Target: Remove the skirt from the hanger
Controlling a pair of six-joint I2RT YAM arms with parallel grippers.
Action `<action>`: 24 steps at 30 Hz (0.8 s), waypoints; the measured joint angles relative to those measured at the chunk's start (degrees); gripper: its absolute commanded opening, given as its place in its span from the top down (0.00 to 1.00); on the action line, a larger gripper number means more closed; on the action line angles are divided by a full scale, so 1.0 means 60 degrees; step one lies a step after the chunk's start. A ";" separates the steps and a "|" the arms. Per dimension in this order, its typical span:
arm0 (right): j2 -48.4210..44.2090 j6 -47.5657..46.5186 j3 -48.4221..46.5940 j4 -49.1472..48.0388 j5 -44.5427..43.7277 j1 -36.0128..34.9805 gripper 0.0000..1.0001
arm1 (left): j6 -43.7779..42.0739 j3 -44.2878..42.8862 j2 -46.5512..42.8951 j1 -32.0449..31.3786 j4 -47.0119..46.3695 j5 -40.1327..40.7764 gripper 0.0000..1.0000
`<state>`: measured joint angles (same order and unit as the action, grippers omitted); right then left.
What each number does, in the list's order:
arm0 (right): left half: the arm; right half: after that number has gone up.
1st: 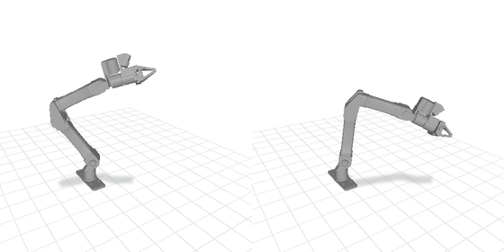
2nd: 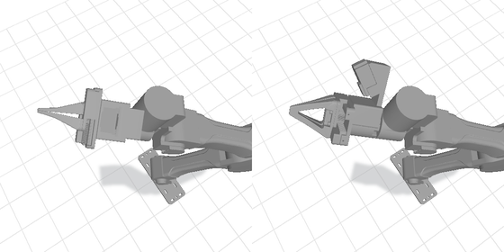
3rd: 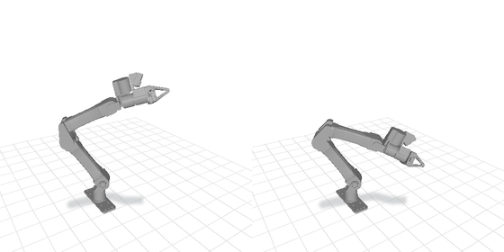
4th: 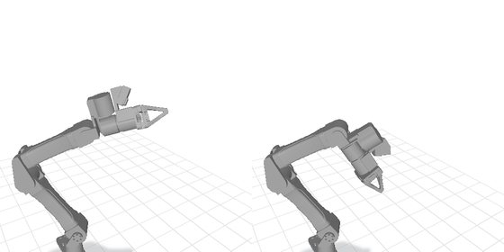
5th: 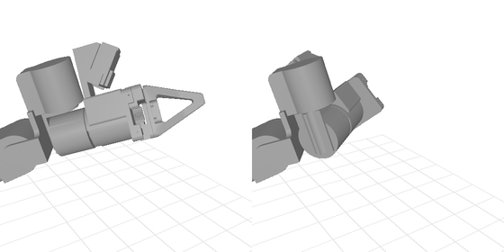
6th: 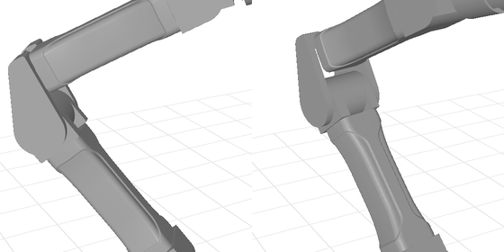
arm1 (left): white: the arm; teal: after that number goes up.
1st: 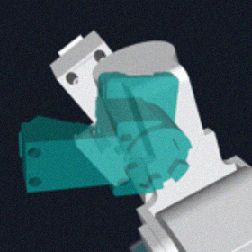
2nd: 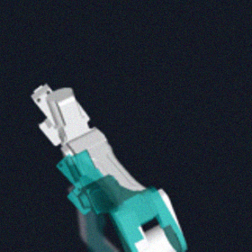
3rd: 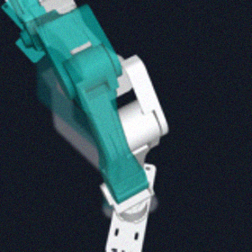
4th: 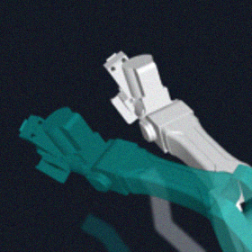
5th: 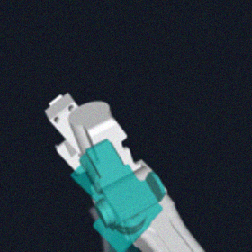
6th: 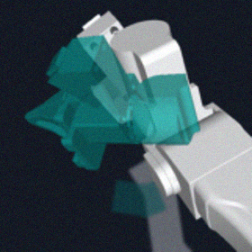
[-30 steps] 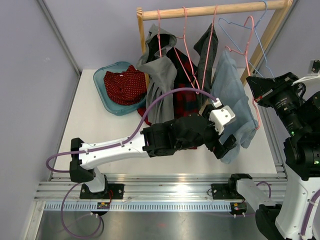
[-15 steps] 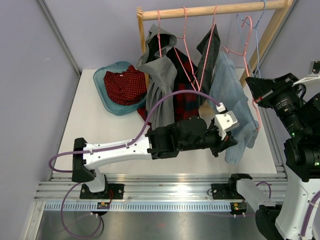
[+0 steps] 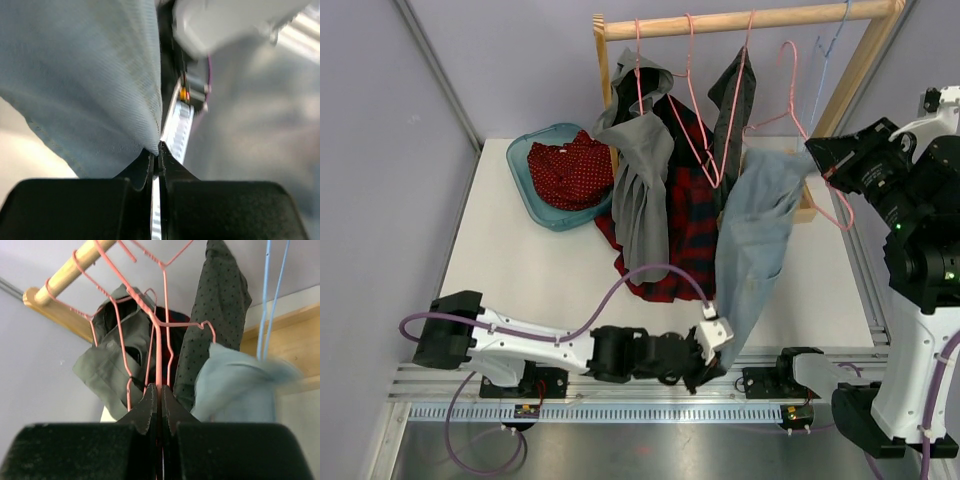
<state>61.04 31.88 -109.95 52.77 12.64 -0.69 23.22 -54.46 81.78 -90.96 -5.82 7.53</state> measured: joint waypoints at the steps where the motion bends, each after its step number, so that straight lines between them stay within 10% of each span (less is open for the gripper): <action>1: 0.0149 -0.0029 -0.0124 -0.0036 -0.0058 0.0000 1.00 | 0.0200 0.0291 -0.0066 -0.0299 0.0098 0.0186 1.00; 24: 0.2947 -0.0076 -0.0776 -0.3778 -0.1541 0.0018 1.00 | 0.2153 0.1439 -0.0889 -0.2069 0.2743 0.1861 1.00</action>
<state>78.72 31.42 -114.61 30.11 3.40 -0.58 36.14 -45.82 76.44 -103.37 10.63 18.70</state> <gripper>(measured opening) 0.029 0.012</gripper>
